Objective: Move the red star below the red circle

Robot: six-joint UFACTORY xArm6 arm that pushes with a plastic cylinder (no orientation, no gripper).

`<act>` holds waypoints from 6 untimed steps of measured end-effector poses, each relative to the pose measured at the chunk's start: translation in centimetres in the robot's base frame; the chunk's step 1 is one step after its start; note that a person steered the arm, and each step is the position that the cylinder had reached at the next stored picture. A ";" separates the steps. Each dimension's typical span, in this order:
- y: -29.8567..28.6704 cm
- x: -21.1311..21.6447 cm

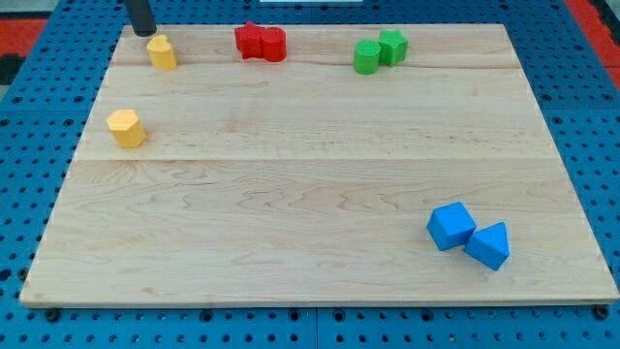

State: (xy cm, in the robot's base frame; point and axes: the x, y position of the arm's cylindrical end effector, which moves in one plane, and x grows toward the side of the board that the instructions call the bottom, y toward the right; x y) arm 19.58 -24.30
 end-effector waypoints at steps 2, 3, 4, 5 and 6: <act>0.0 -0.4; 0.1 -0.4; 1.0 -0.4; 5.8 -0.4; 10.9 -0.3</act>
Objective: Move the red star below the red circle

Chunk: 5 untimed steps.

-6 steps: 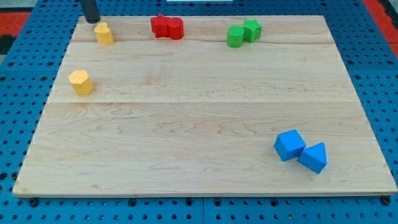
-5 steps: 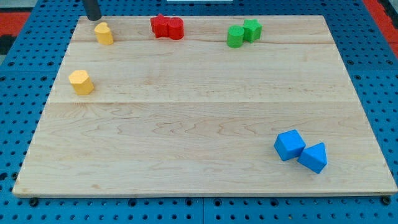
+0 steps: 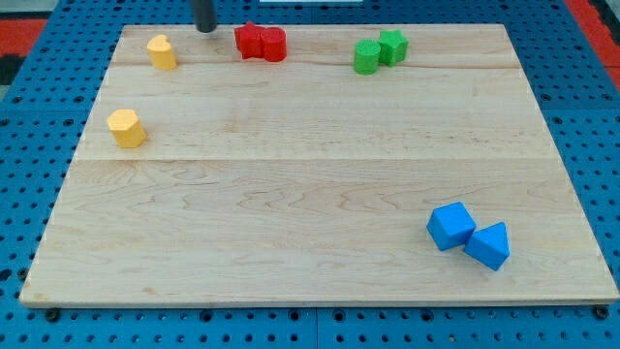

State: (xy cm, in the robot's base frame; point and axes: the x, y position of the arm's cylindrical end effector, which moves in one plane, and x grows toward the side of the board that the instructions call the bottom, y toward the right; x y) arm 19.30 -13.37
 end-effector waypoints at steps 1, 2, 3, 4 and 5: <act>3.4 3.1; 7.2 7.2; 7.9 6.0; 6.9 2.5; 8.9 8.7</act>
